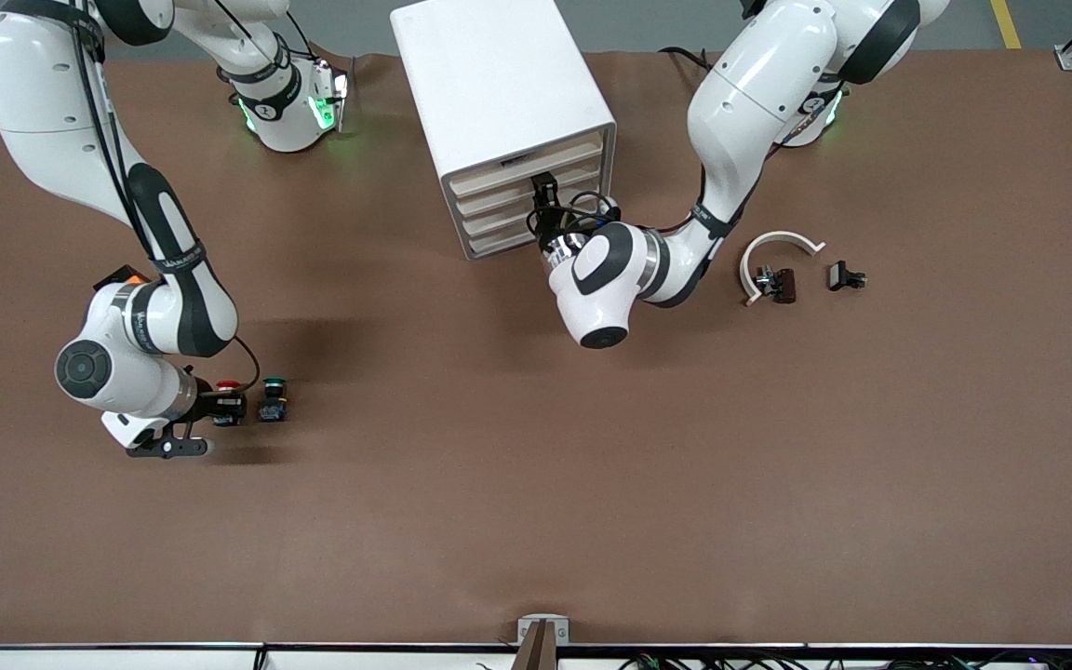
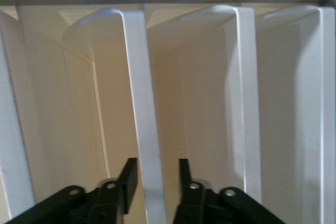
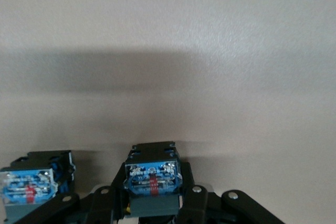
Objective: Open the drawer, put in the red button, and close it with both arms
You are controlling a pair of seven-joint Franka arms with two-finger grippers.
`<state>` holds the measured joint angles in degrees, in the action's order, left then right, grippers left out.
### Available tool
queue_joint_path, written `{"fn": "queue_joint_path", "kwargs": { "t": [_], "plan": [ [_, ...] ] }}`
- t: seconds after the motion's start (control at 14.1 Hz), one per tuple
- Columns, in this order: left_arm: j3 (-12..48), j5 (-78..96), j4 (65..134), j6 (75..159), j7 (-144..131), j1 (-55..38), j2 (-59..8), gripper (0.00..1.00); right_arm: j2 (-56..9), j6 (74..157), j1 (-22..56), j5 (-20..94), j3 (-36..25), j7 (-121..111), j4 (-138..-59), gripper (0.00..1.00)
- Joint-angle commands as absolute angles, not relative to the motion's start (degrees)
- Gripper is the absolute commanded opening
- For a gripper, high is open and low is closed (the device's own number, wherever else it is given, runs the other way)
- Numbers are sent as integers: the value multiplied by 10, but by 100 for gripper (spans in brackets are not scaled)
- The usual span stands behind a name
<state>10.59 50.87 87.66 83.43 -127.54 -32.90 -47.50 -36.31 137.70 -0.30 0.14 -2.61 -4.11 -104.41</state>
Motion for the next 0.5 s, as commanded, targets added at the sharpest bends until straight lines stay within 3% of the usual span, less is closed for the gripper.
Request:
{"fn": "queue_joint_path", "kwargs": {
  "t": [0.0,0.07,0.43],
  "plan": [
    [101,523,882,831,-1286,-326,-471,11,-330,1335,-4,9,-24,-52,-1035,29],
    [100,522,882,831,-1286,-326,-470,1,-319,1304,-2,9,-24,-49,-1023,29],
    [94,518,878,831,-1287,-318,-468,0,-278,1156,5,10,-23,-40,-964,29]
  ]
}}
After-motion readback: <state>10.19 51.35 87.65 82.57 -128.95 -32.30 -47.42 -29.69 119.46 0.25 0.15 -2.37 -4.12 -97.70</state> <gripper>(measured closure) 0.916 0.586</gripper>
